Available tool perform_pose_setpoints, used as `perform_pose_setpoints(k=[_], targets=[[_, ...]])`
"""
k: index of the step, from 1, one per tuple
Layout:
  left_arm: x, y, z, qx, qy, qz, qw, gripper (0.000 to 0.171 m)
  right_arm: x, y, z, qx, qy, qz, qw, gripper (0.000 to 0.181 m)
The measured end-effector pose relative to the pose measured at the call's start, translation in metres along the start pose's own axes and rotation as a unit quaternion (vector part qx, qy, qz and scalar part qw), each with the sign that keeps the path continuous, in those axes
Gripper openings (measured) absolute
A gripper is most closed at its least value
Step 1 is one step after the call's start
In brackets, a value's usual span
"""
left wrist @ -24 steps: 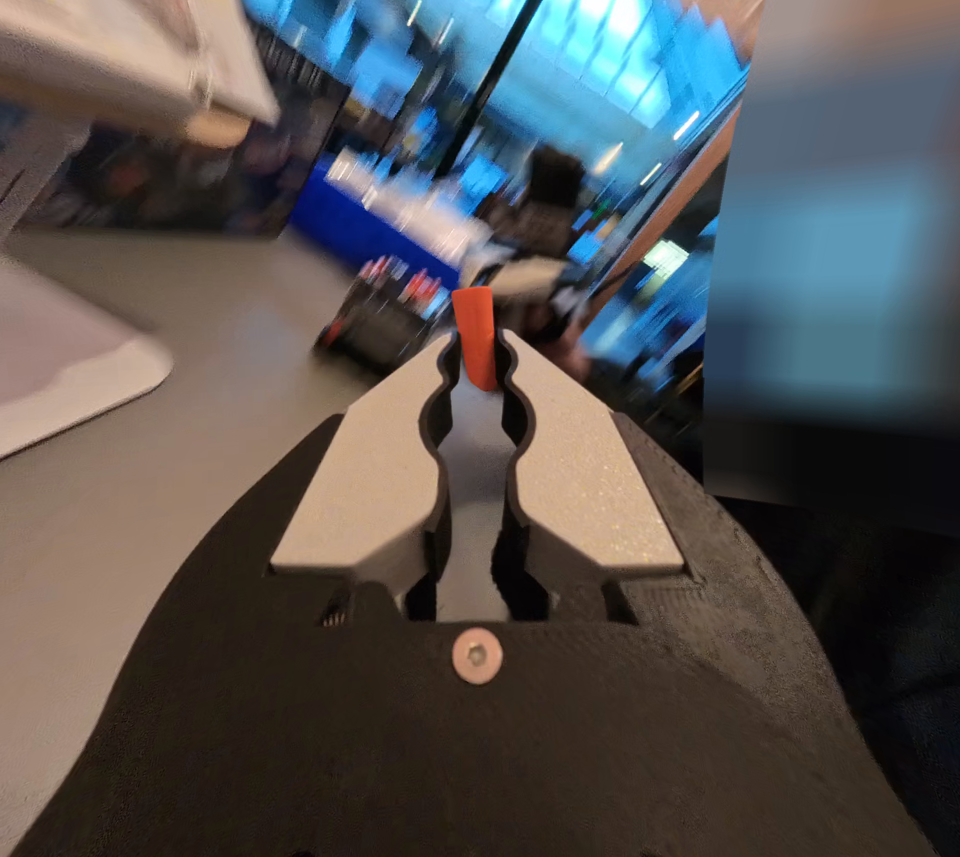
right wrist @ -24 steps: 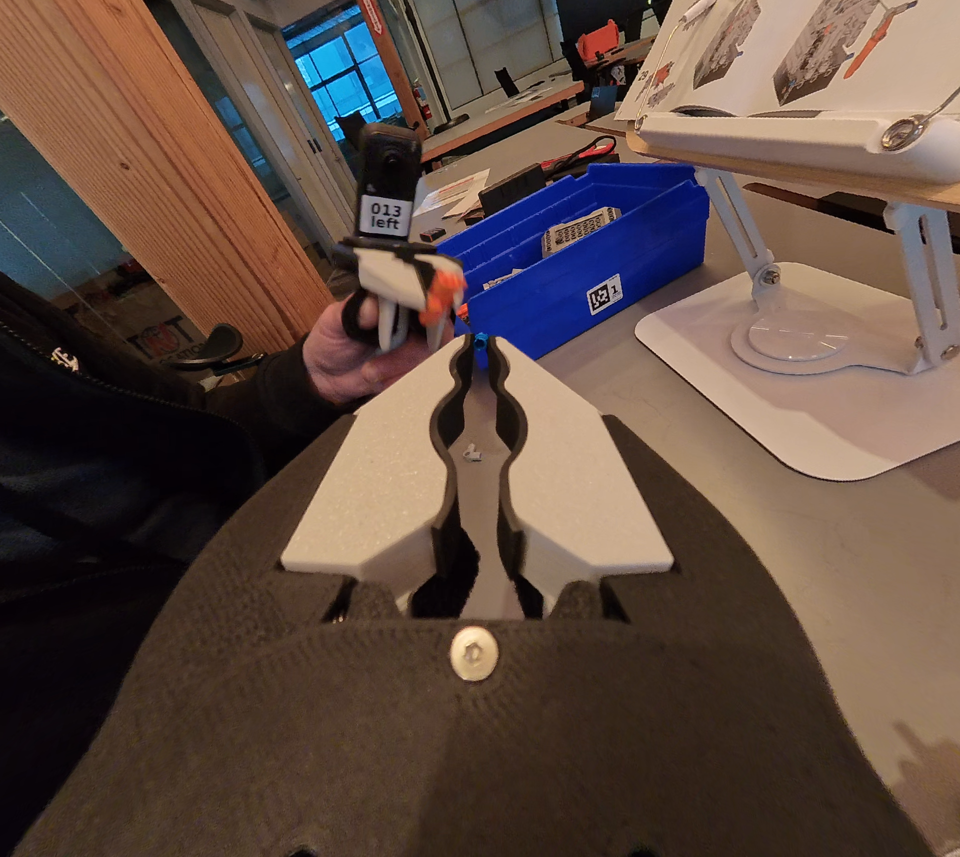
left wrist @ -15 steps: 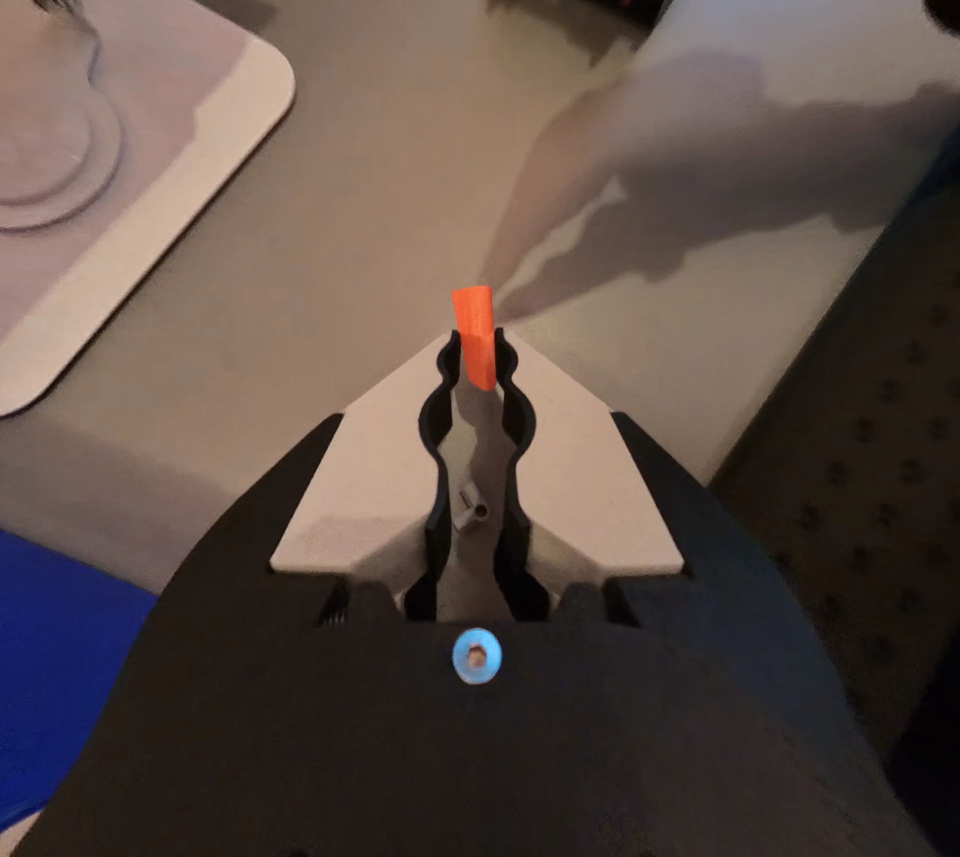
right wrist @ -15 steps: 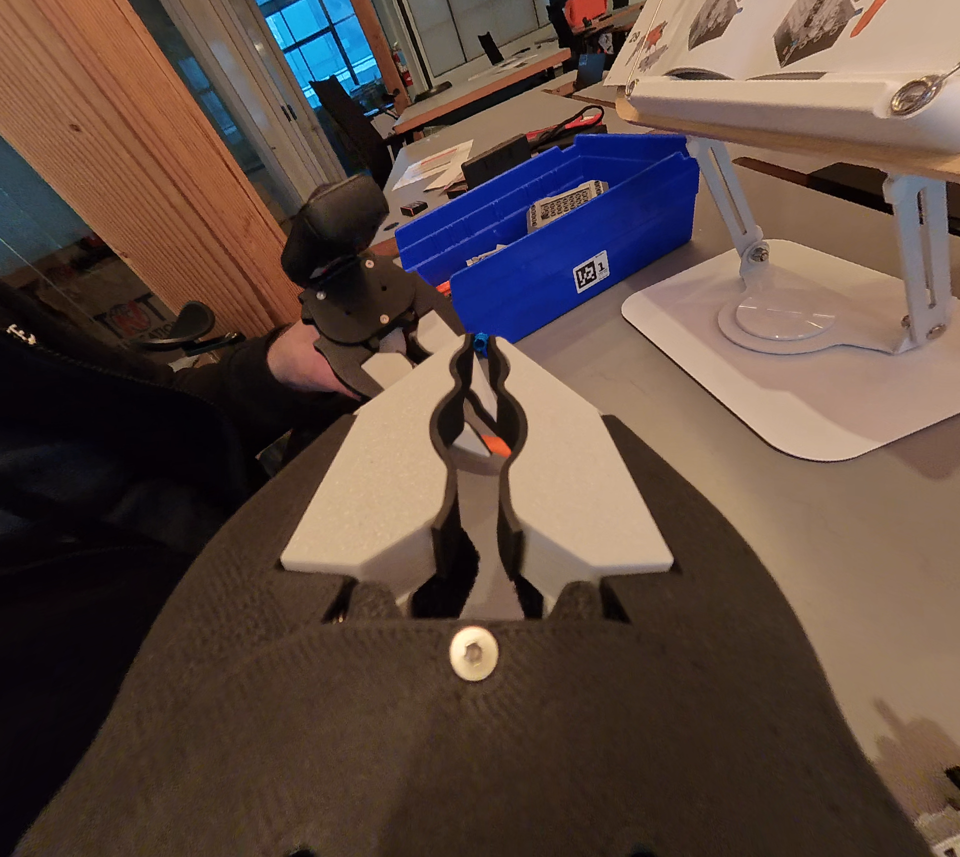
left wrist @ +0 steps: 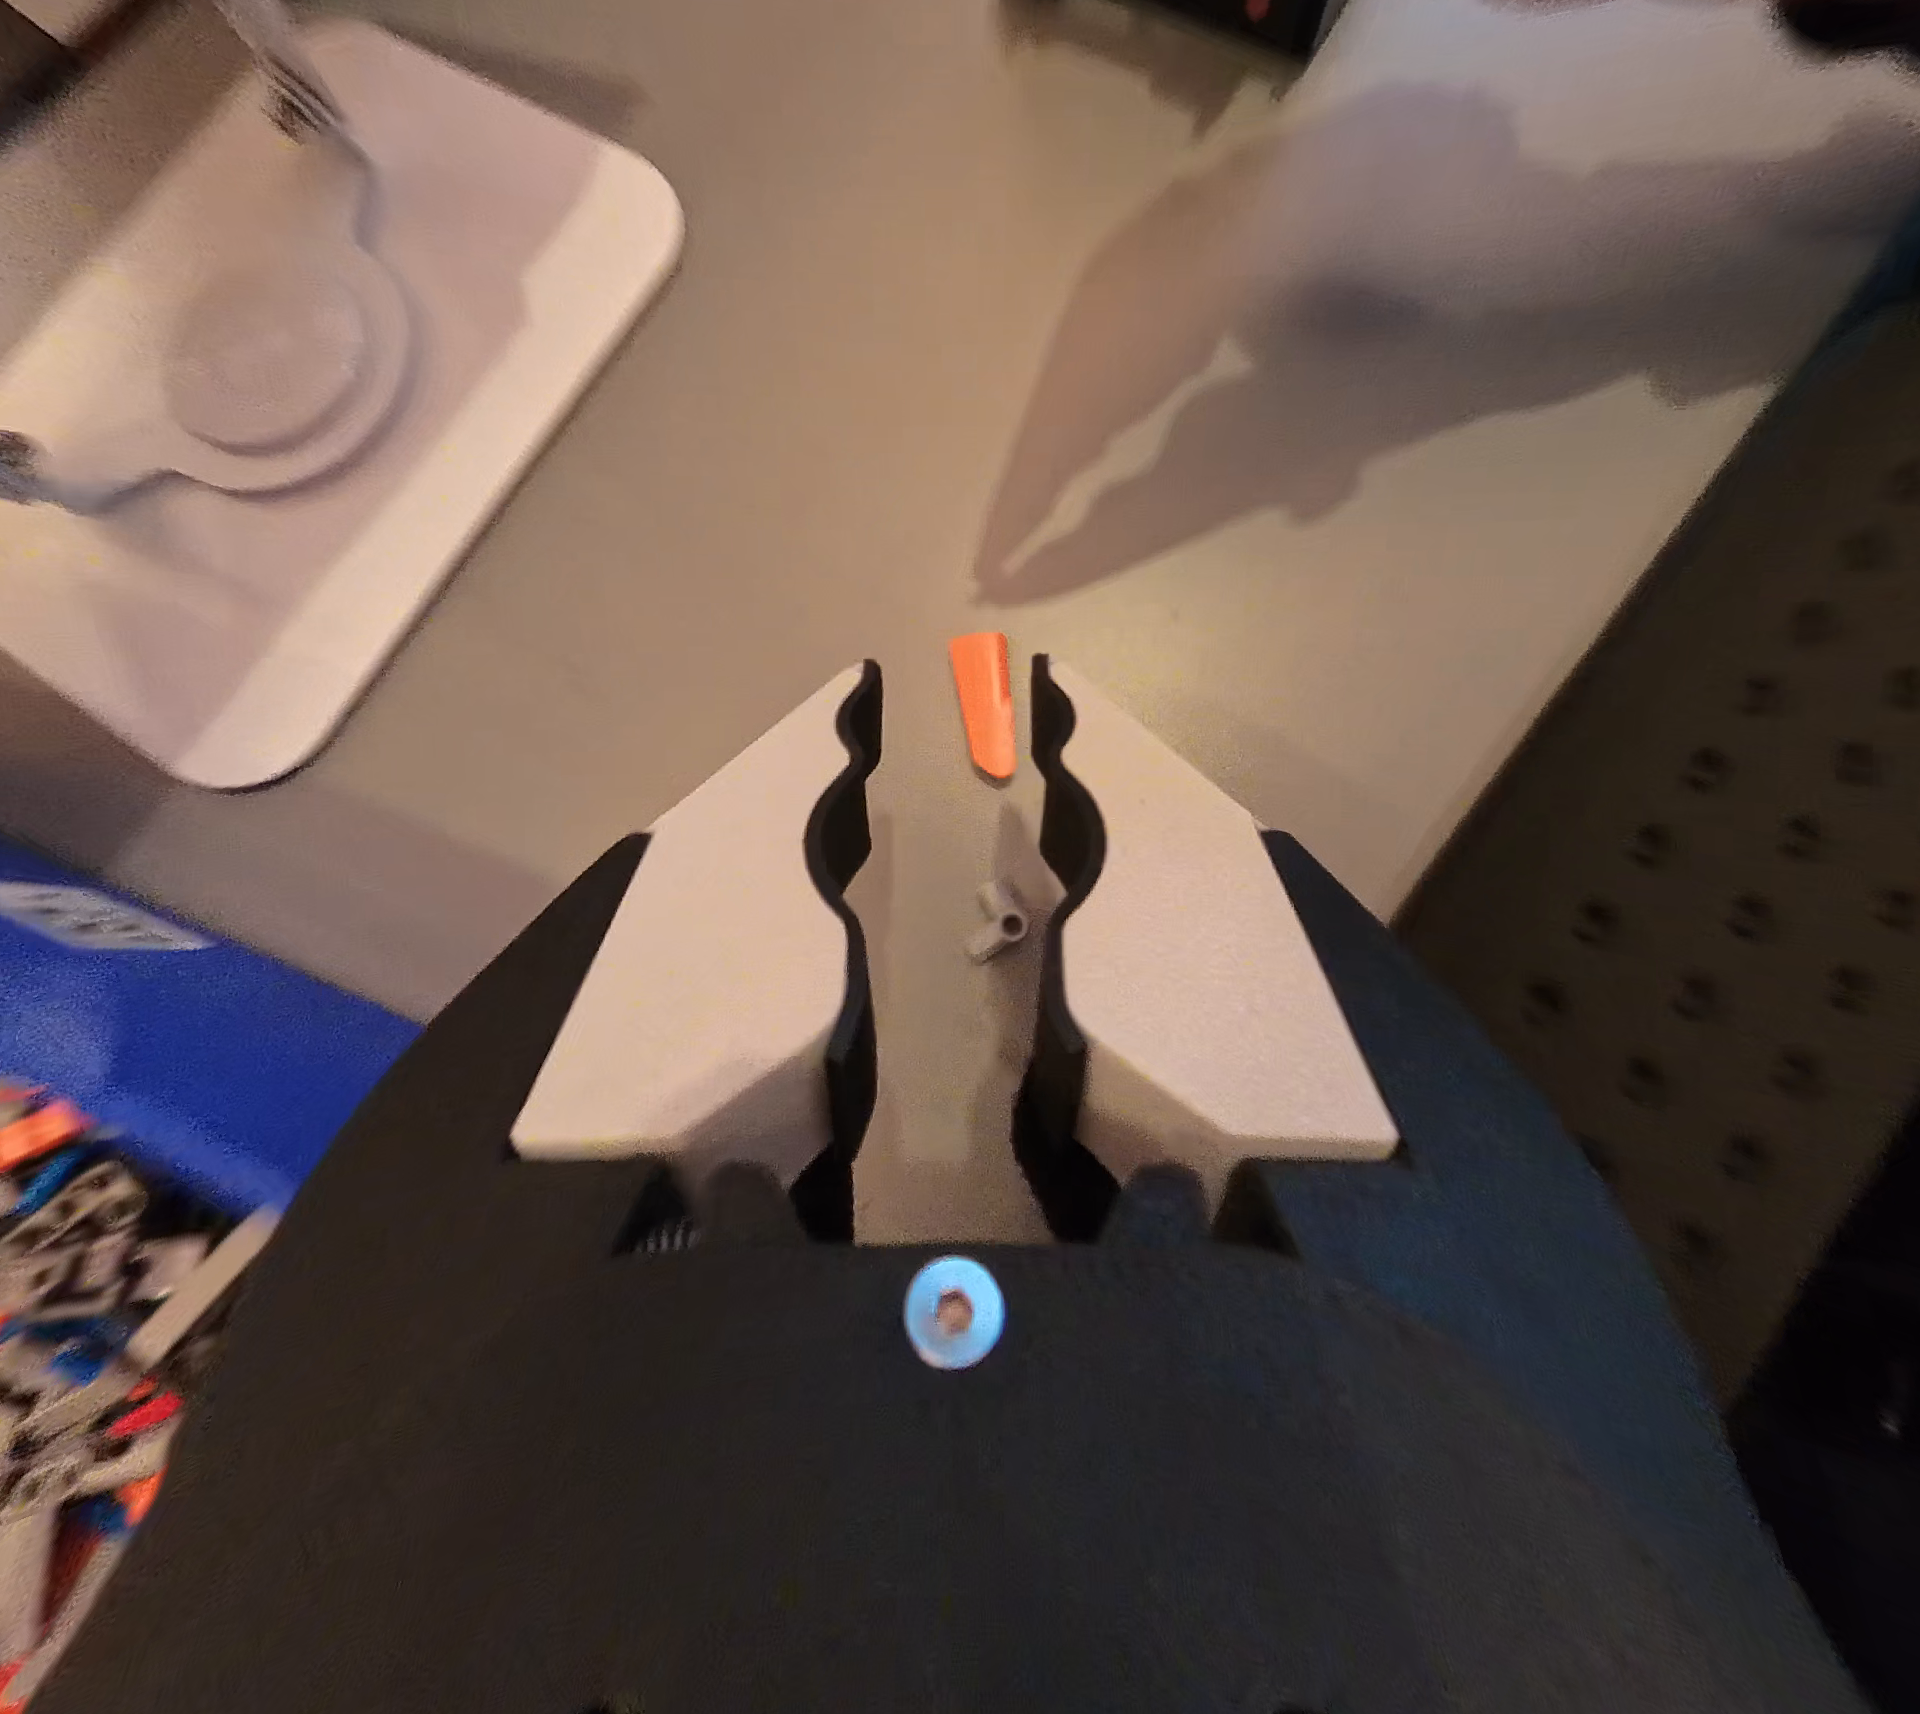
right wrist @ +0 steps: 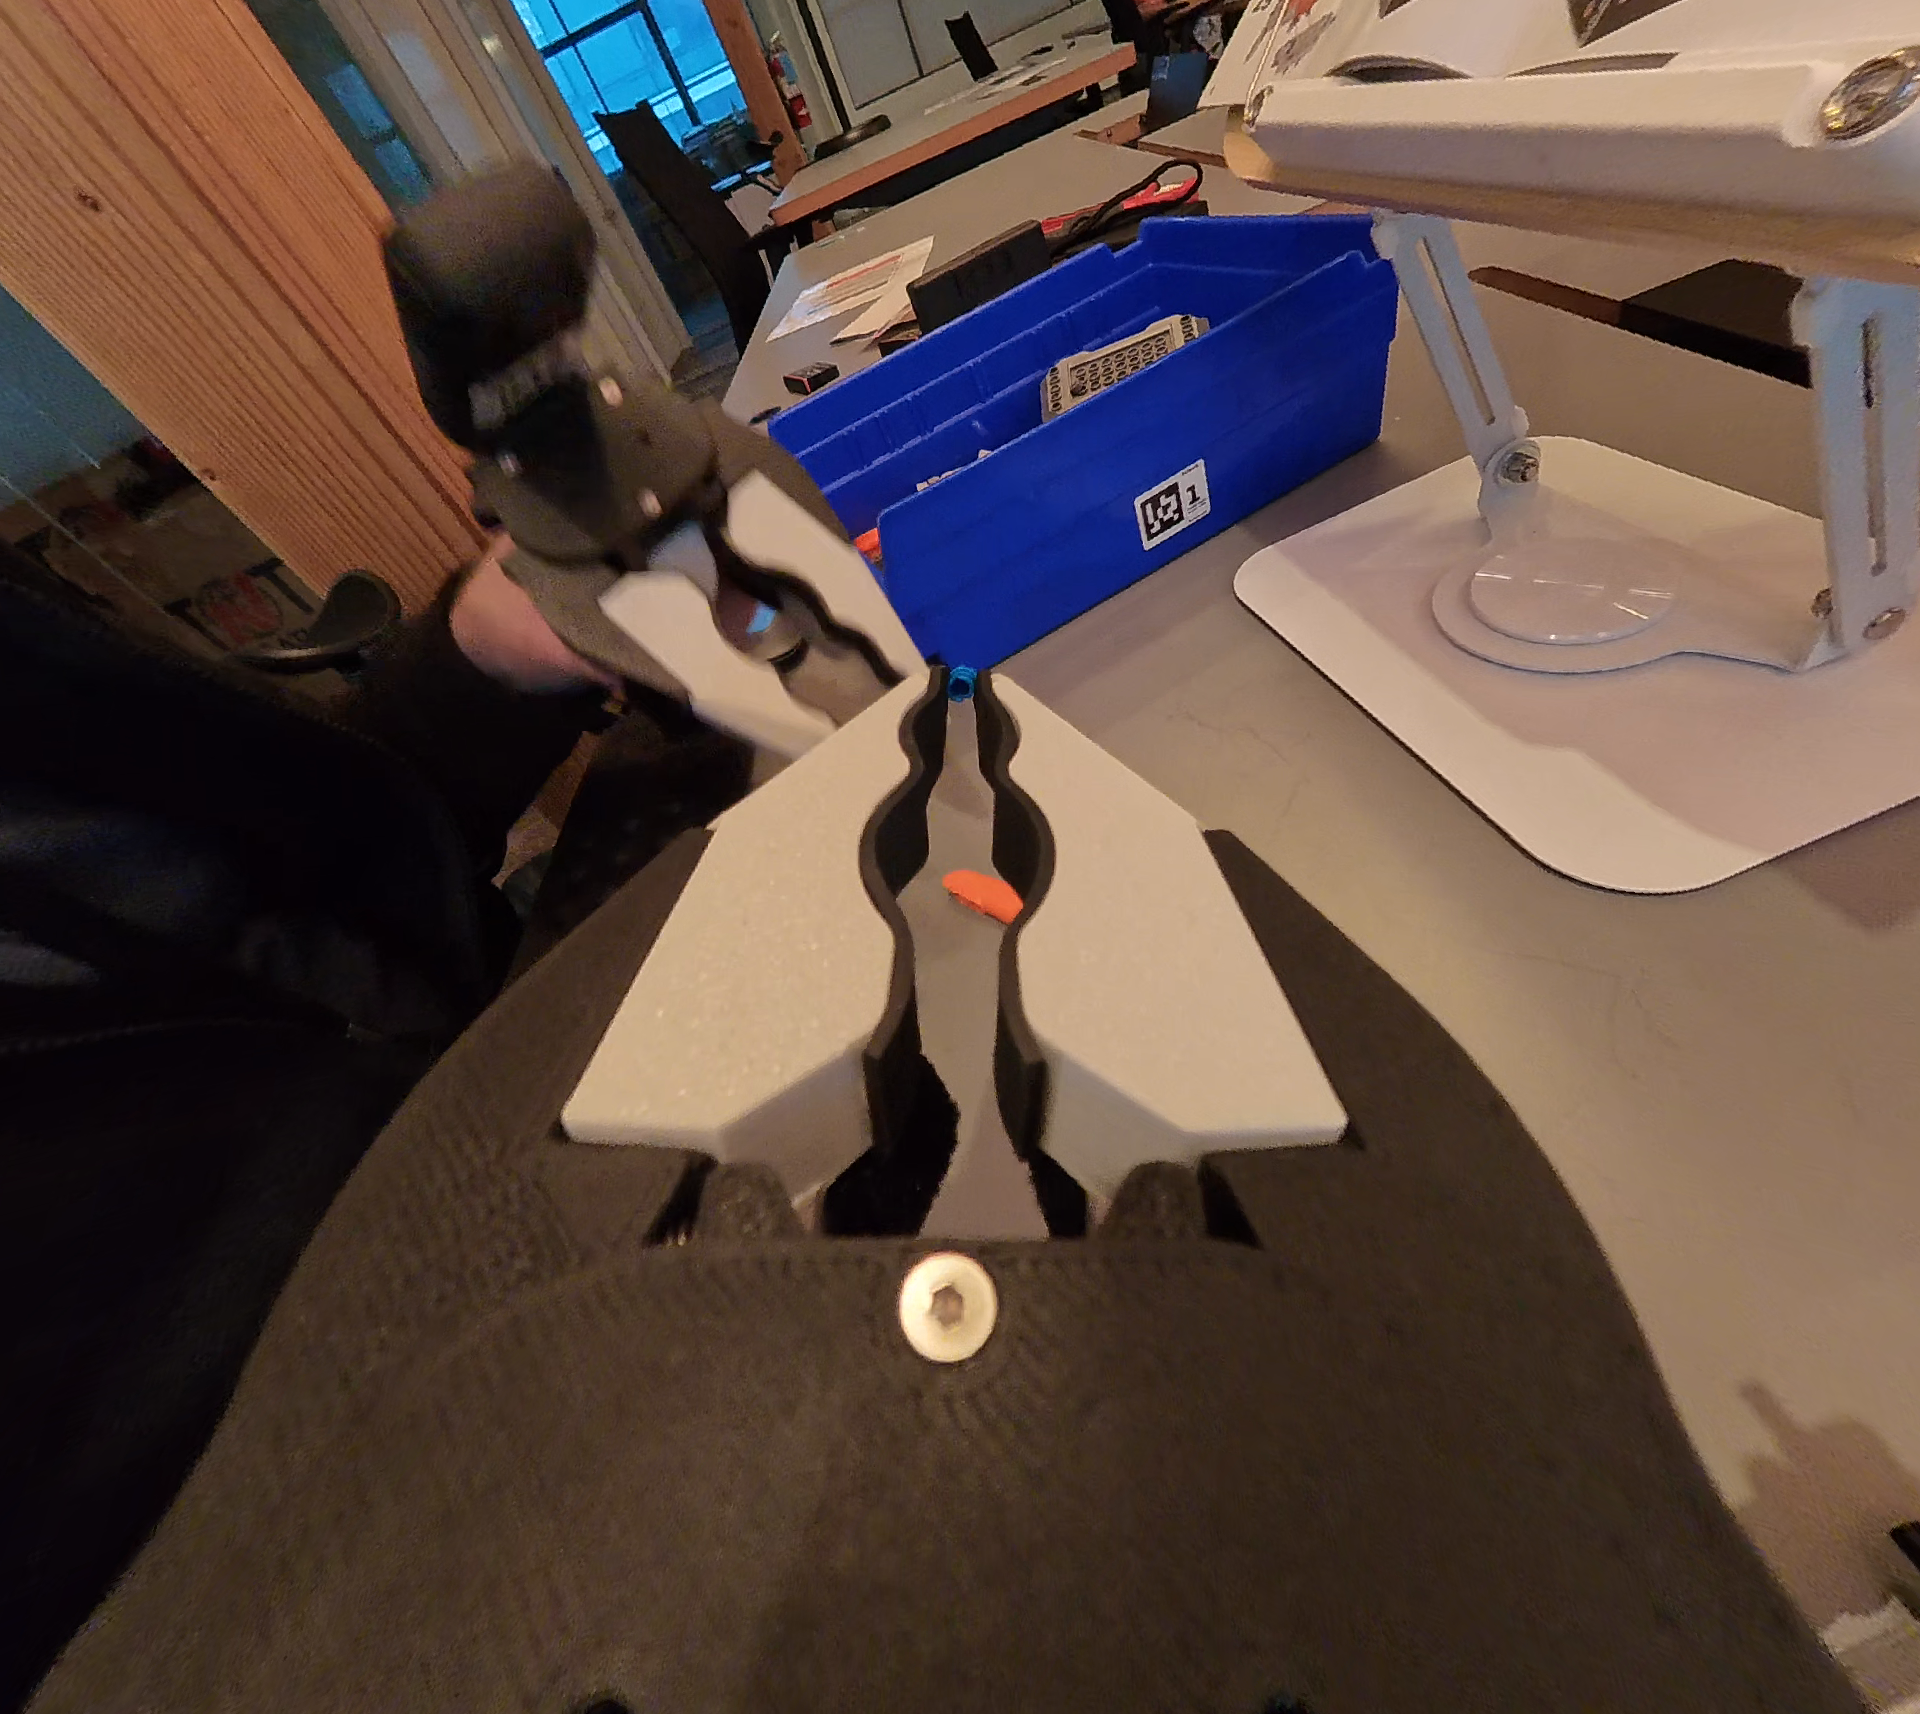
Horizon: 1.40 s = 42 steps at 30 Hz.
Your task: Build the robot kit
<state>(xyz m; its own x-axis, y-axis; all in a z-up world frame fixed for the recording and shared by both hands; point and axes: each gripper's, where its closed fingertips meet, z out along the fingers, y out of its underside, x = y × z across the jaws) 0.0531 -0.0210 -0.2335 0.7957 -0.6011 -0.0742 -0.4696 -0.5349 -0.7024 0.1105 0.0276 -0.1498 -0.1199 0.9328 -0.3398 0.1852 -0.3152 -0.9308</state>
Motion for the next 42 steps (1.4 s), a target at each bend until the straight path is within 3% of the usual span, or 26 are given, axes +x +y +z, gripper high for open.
perform_pose_setpoints(k=[4, 8, 11, 15, 21, 28, 42], targets=[[-0.055, -0.014, -0.063, 0.046, -0.085, -0.02, 0.995, 0.025, -0.002, 0.008, 0.006, -0.014, -0.011, -0.008, 1.0, 0.003], [-0.132, 0.006, -0.108, 0.023, -0.19, -0.056, 0.98, 0.026, -0.007, 0.015, 0.012, -0.027, -0.023, -0.025, 0.999, 0.003], [-0.177, 0.029, -0.117, -0.013, -0.216, -0.09, 0.972, 0.022, -0.01, 0.02, 0.015, -0.034, -0.028, -0.033, 0.998, 0.003], [-0.204, 0.055, -0.097, -0.067, -0.173, -0.118, 0.976, 0.021, -0.01, 0.024, 0.018, -0.039, -0.032, -0.039, 0.998, 0.003], [-0.209, 0.064, -0.047, -0.091, -0.099, -0.129, 0.982, 0.02, -0.009, 0.031, 0.023, -0.05, -0.036, -0.041, 0.997, 0.003], [-0.212, 0.082, -0.003, -0.141, -0.066, -0.167, 0.973, 0.019, -0.005, 0.033, 0.023, -0.052, -0.035, -0.033, 0.997, 0.003], [-0.217, 0.075, 0.002, -0.066, -0.03, -0.229, 0.971, 0.016, -0.006, 0.03, 0.021, -0.047, -0.036, -0.033, 0.998, 0.003]])
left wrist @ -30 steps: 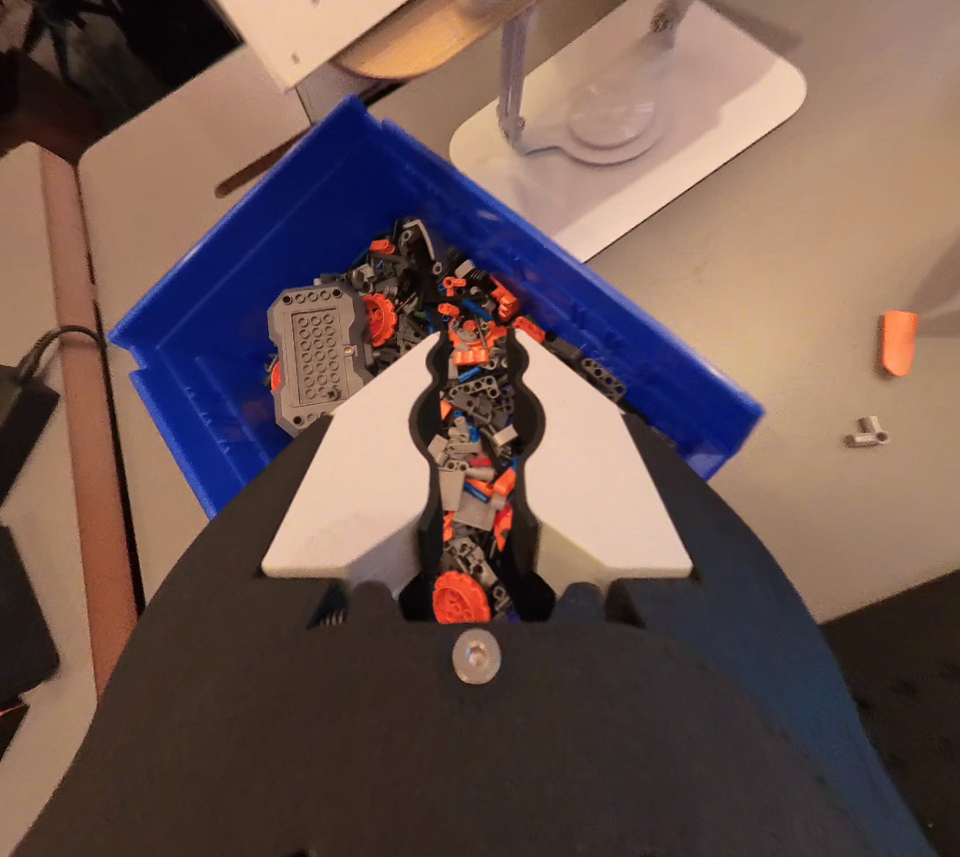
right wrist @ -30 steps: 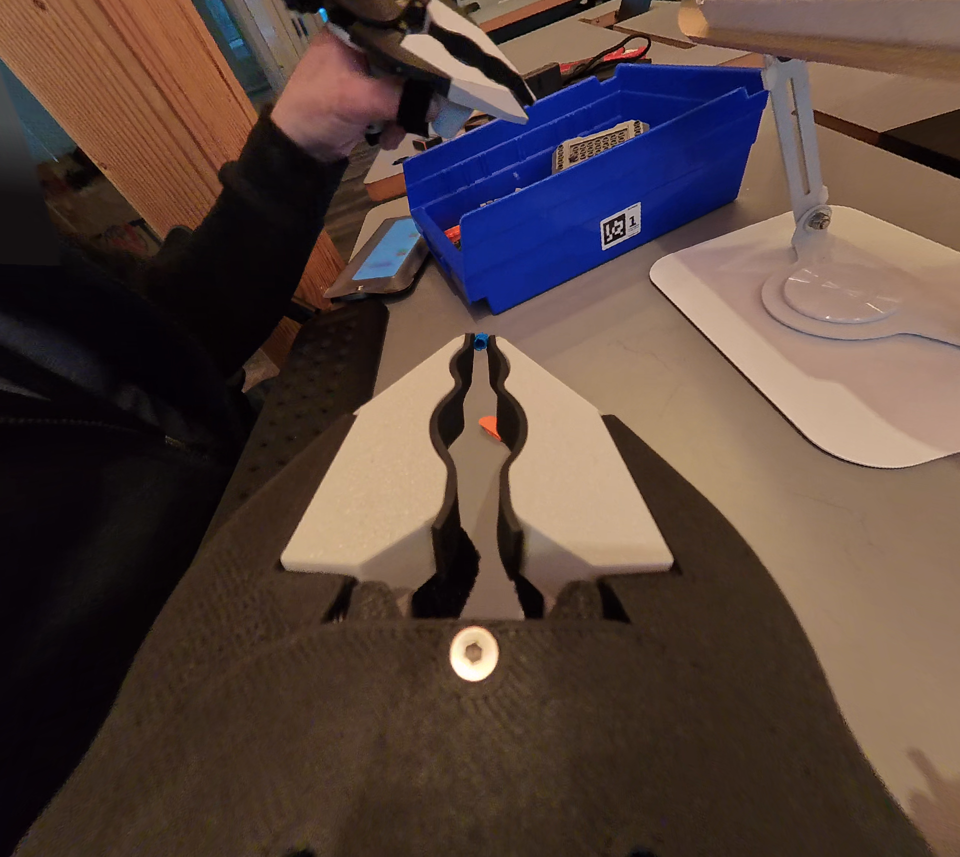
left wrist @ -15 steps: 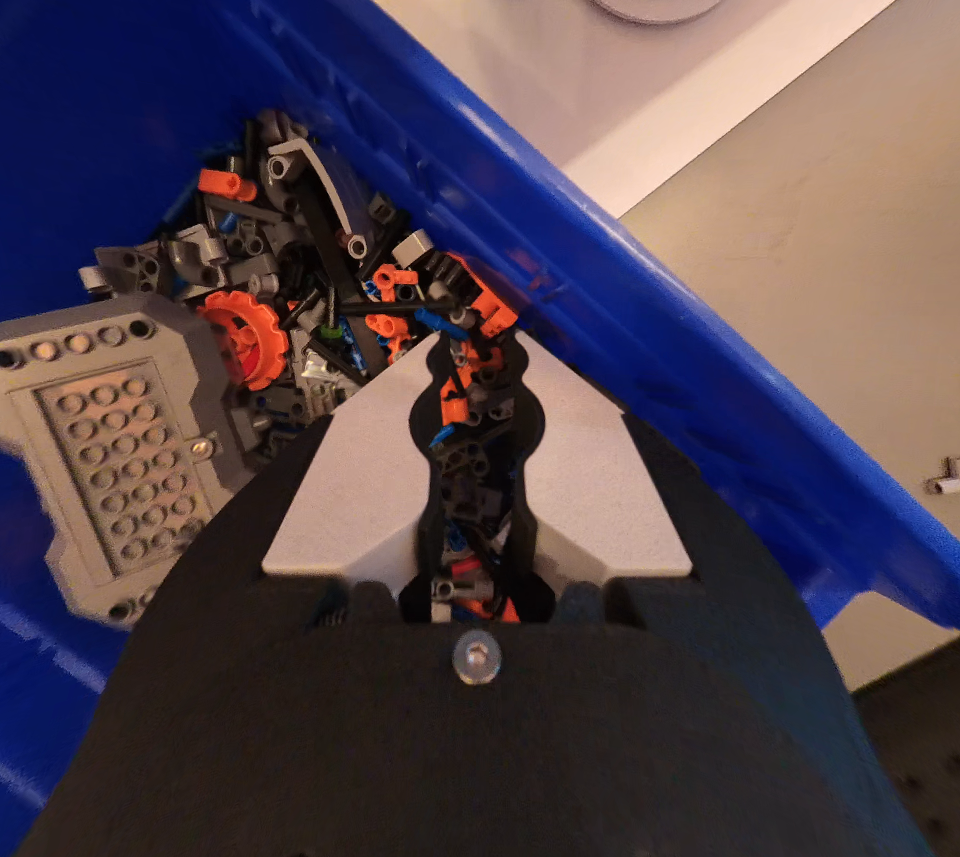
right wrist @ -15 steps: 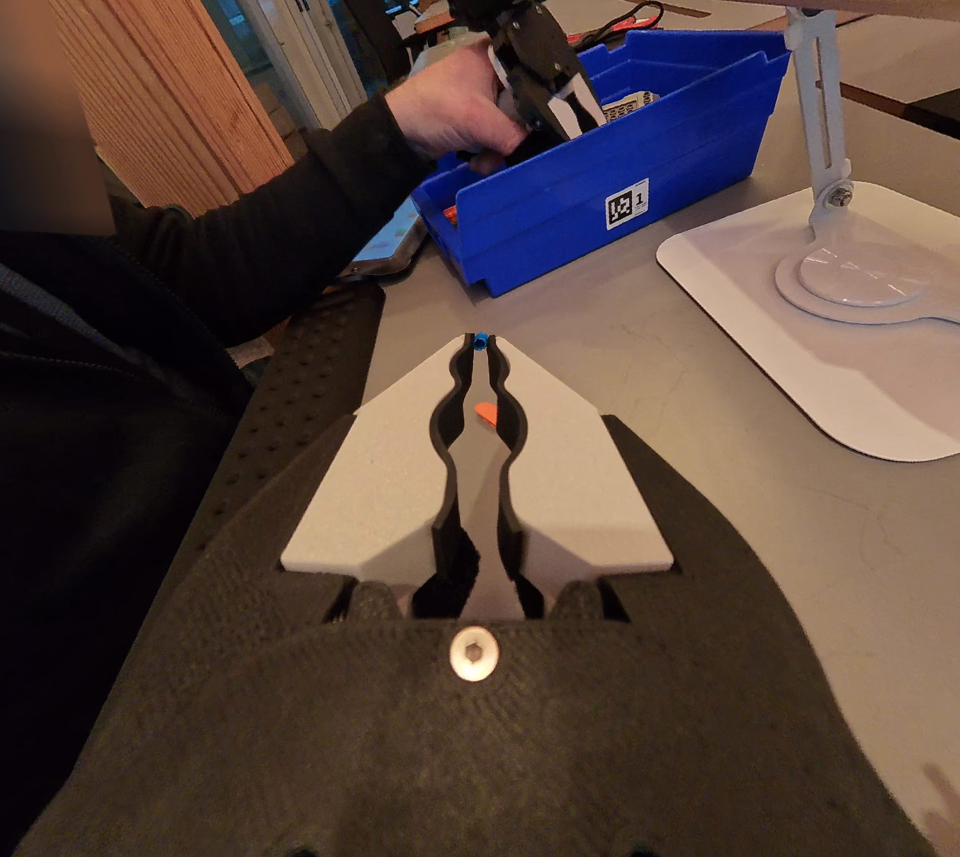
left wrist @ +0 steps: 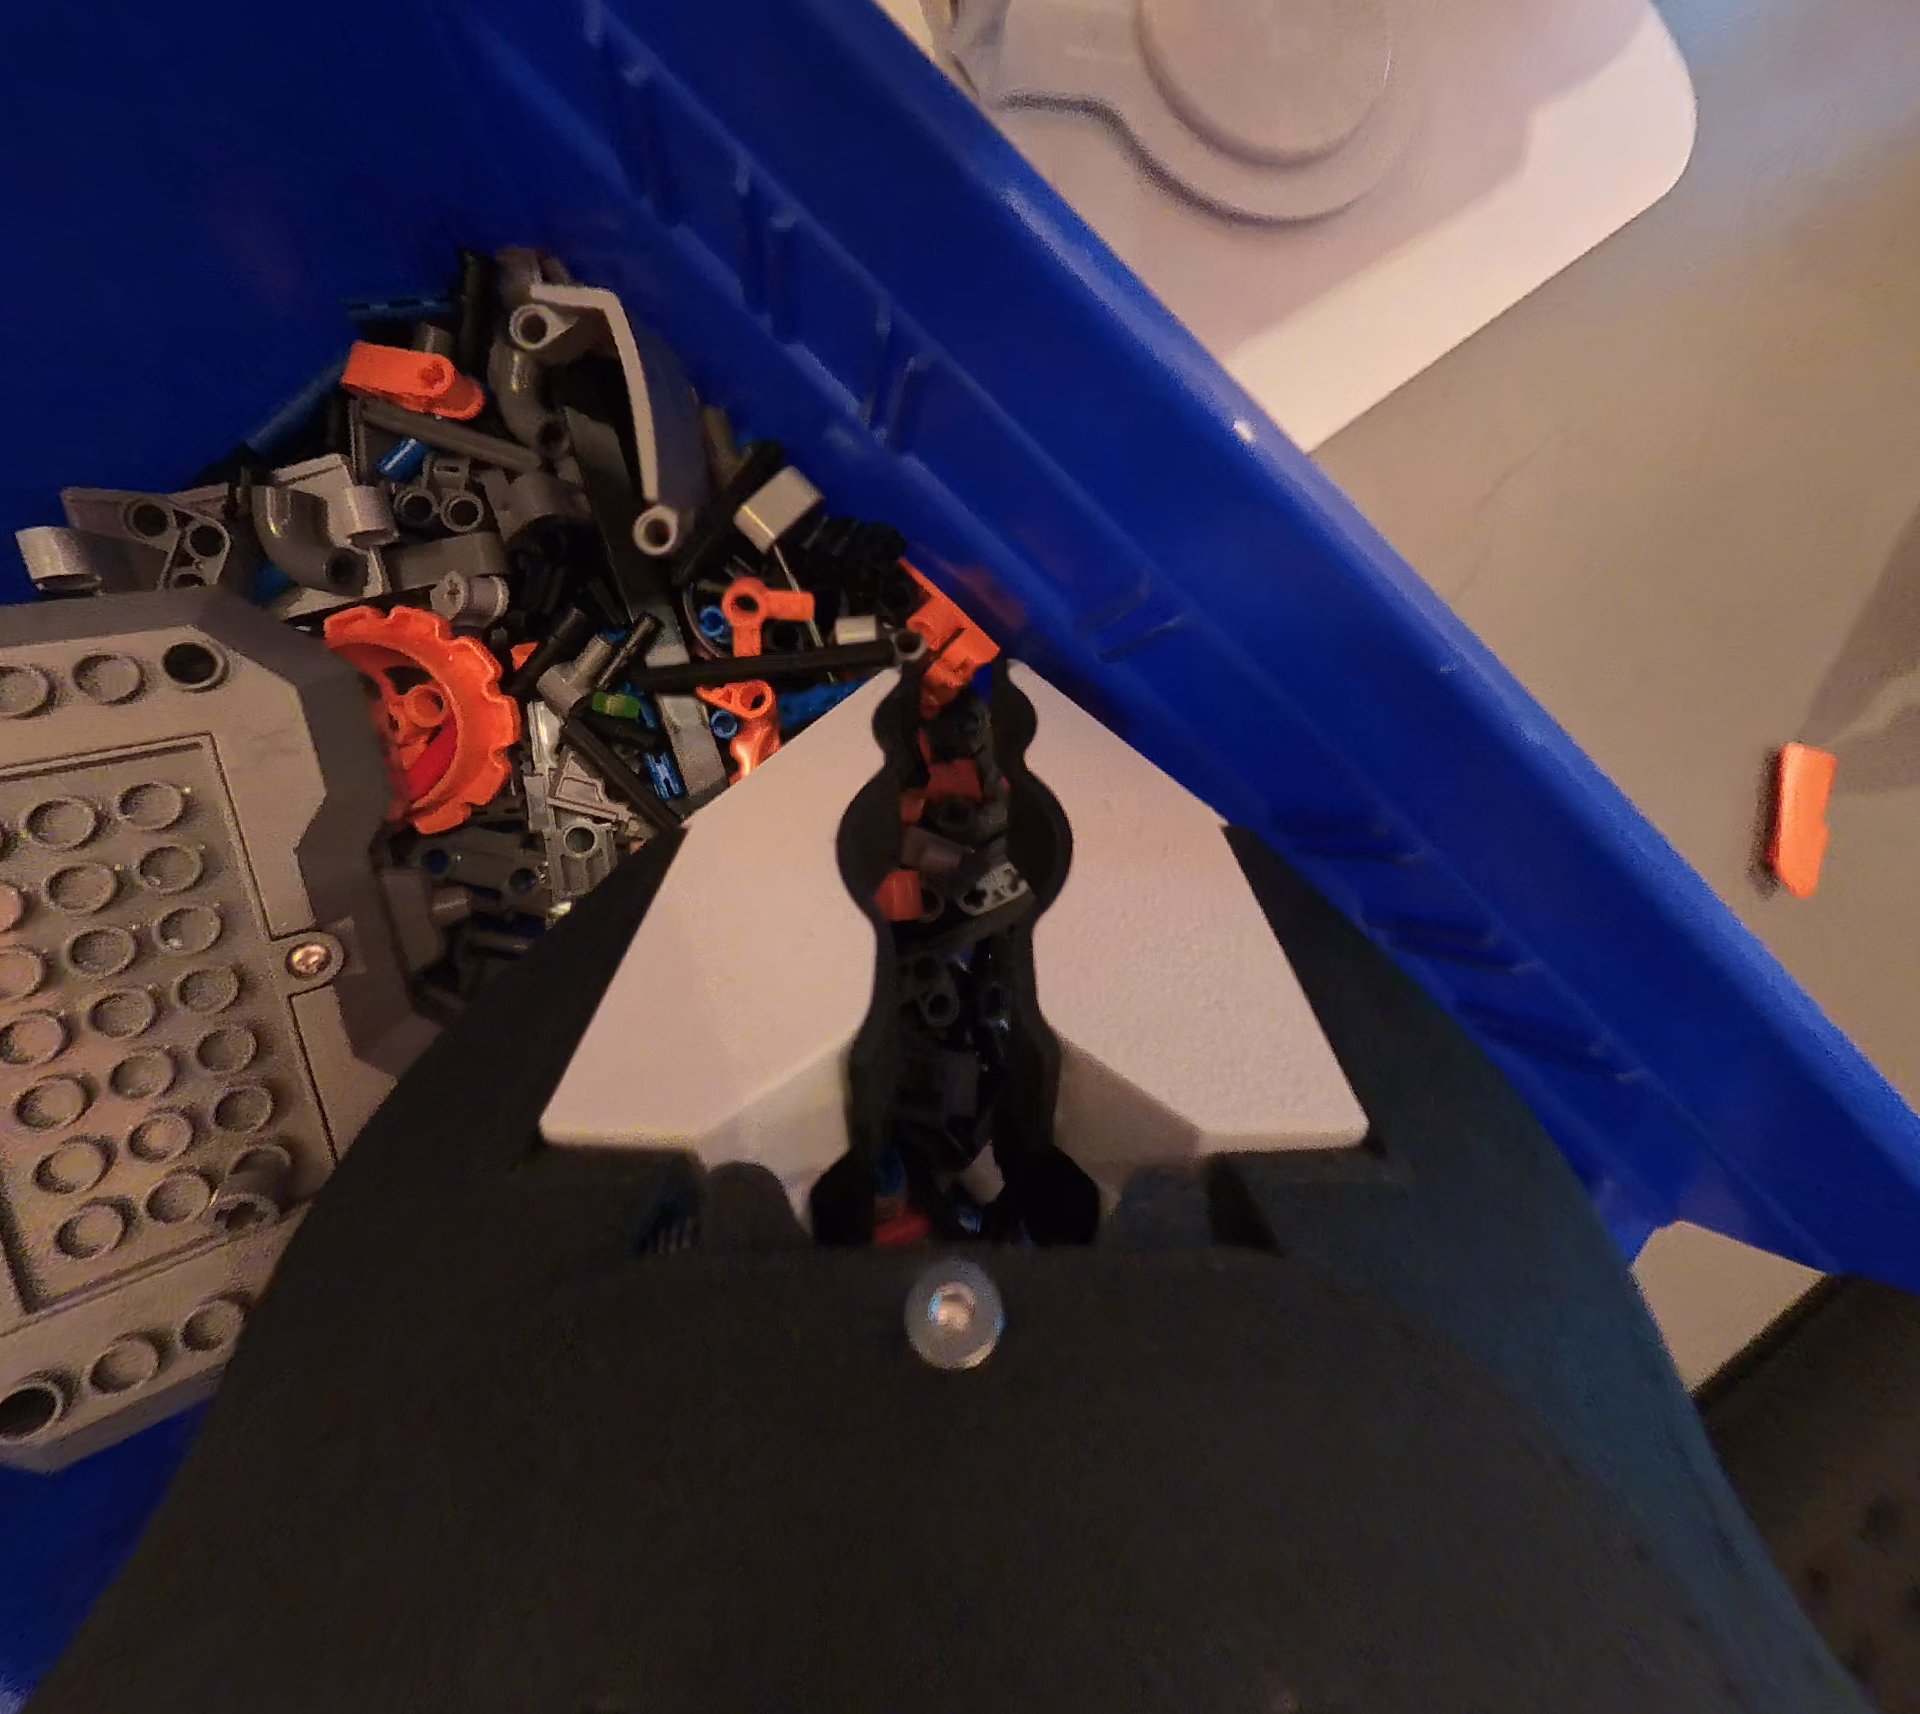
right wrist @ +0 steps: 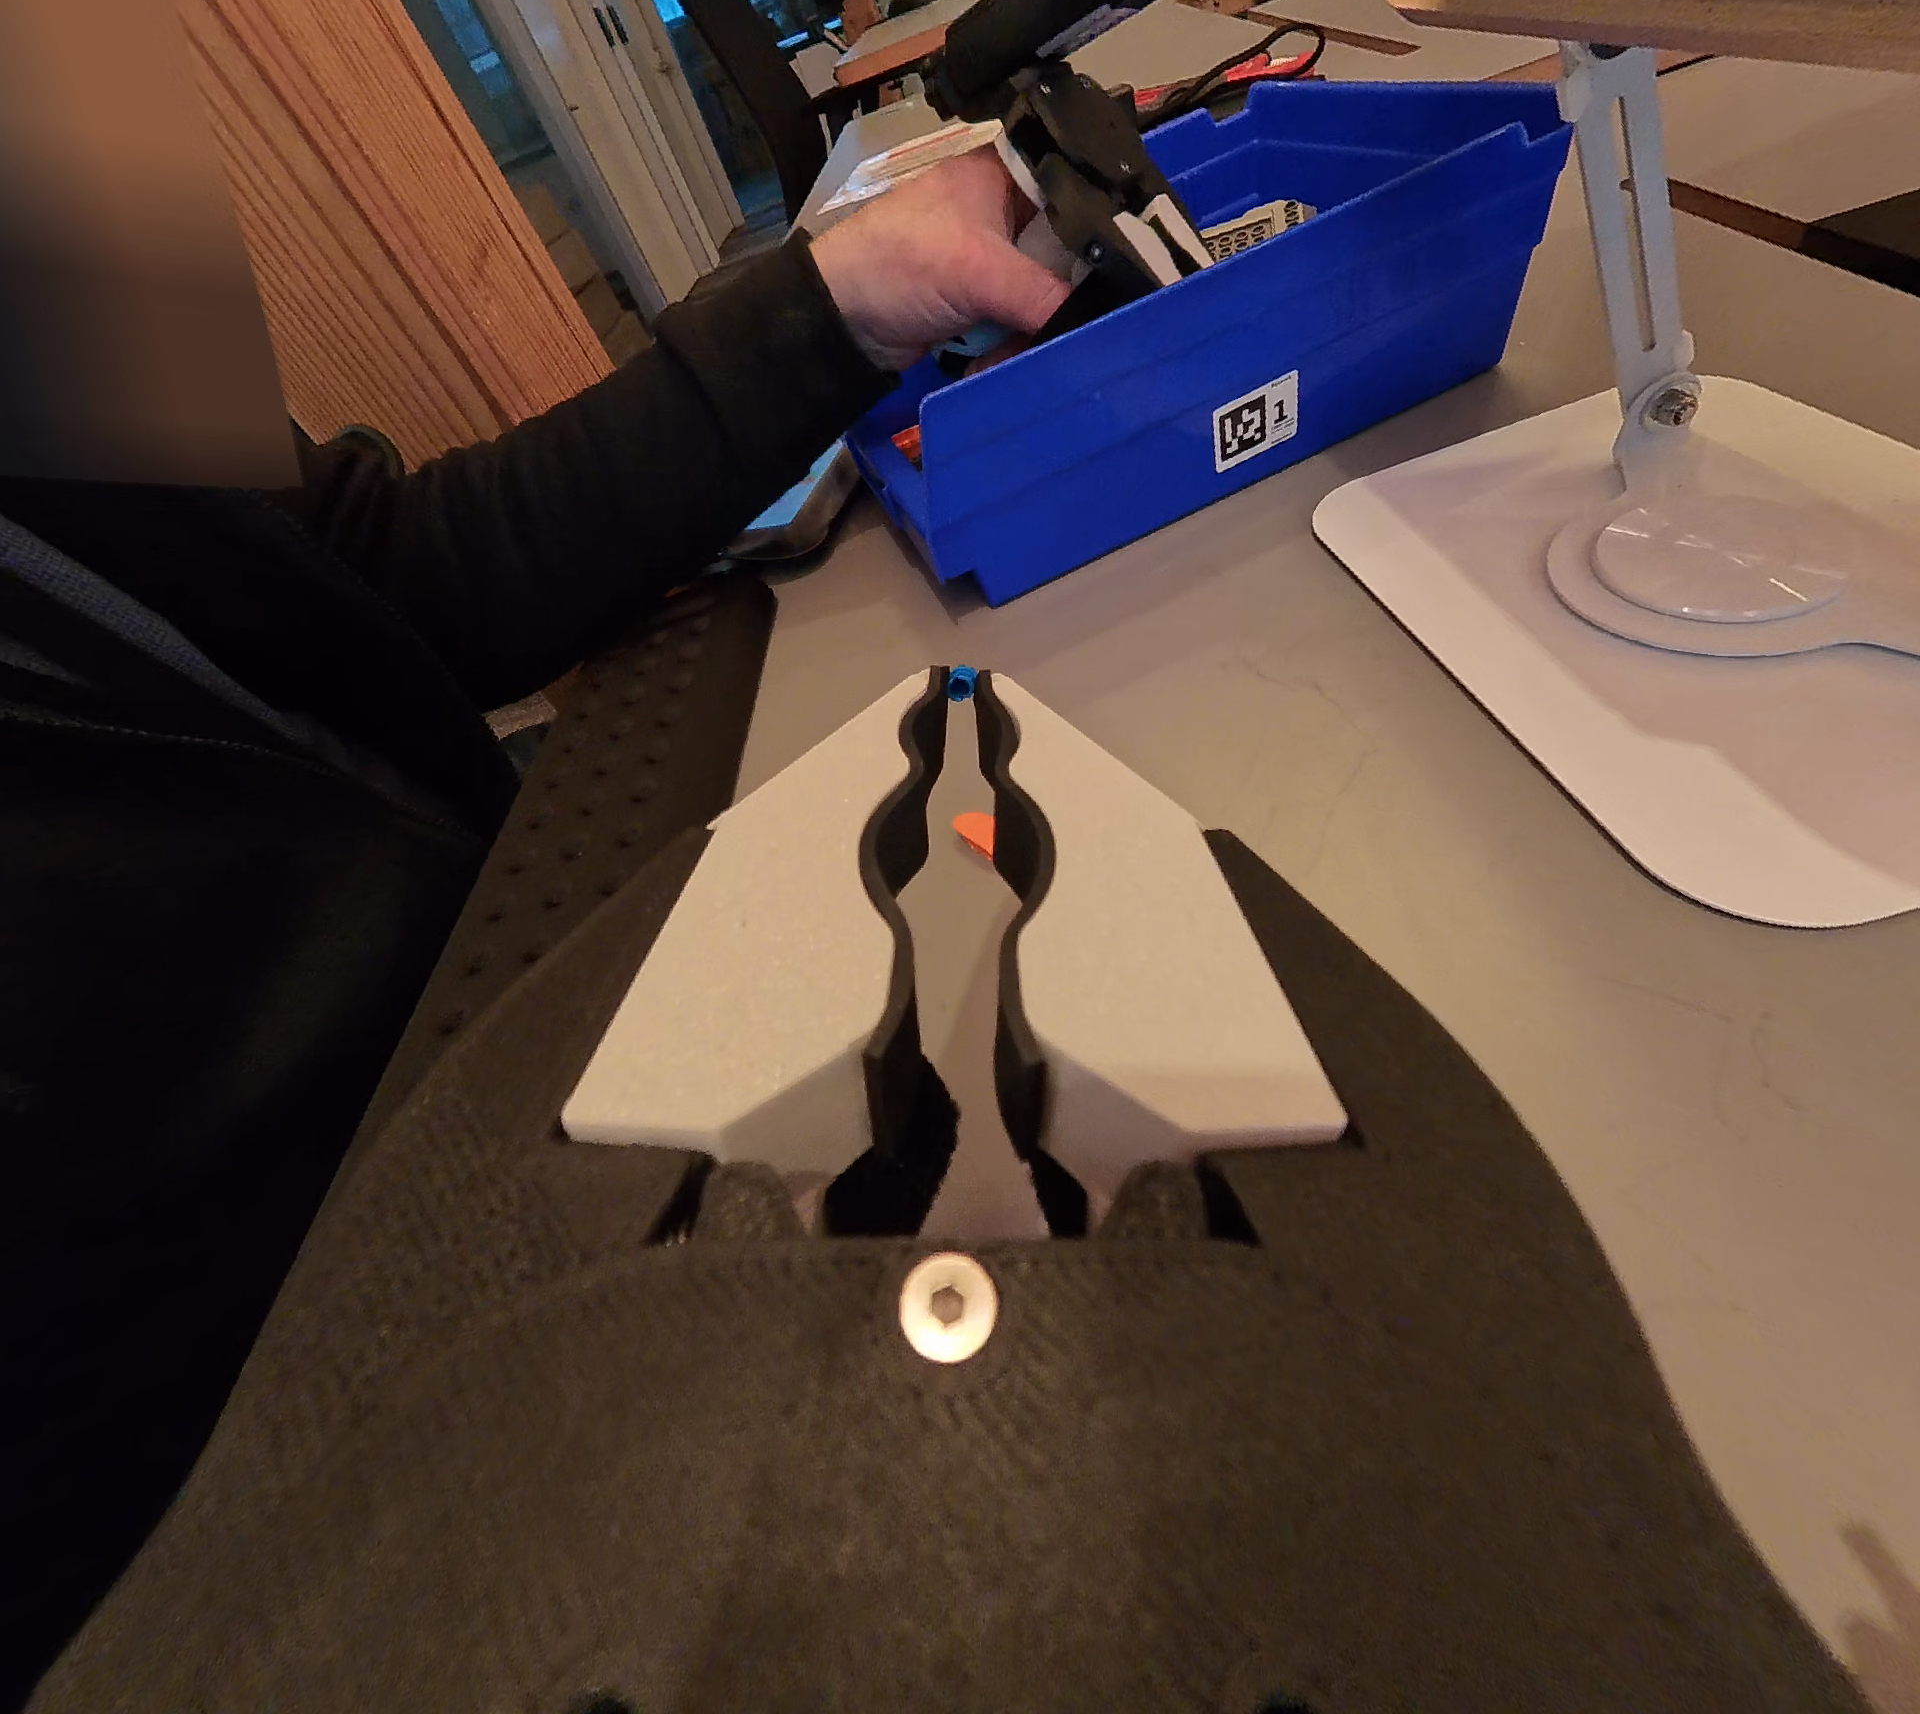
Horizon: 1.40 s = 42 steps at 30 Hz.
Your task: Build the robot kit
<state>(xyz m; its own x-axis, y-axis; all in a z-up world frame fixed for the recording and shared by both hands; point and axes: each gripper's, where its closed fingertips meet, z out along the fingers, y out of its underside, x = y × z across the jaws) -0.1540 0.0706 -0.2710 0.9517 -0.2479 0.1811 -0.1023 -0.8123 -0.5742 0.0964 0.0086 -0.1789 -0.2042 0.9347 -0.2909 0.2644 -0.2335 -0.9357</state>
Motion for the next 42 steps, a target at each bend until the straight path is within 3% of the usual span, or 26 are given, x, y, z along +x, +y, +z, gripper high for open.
perform_pose_setpoints(k=[7, 17, 26, 30, 33, 35, 42], targets=[[0.003, -0.004, -0.008, 0.038, 0.043, -0.031, 0.998, 0.007, 0.0, -0.001, 0.0, 0.001, 0.0, -0.001, 1.0, 0.003], [0.014, -0.027, -0.063, 0.148, 0.125, -0.072, 0.979, 0.008, -0.001, -0.002, -0.001, 0.003, -0.003, 0.0, 1.0, 0.003], [0.037, 0.015, -0.075, 0.052, 0.134, -0.039, 0.989, 0.007, -0.002, -0.001, -0.001, 0.002, -0.004, 0.001, 1.0, 0.003], [0.055, 0.053, -0.062, -0.071, 0.124, 0.003, 0.99, 0.015, -0.001, -0.001, -0.001, 0.001, -0.004, 0.002, 1.0, 0.003], [0.038, 0.052, -0.063, -0.083, 0.059, 0.001, 0.995, 0.022, -0.001, -0.001, -0.001, 0.001, -0.003, 0.001, 1.0, 0.003], [0.02, 0.038, -0.065, -0.055, 0.023, -0.007, 0.998, 0.021, -0.001, -0.001, -0.001, 0.002, -0.003, 0.001, 1.0, 0.003], [-0.009, 0.031, -0.044, -0.061, -0.028, -0.002, 0.998, 0.019, 0.0, -0.001, -0.002, 0.001, -0.002, 0.001, 1.0, 0.003]])
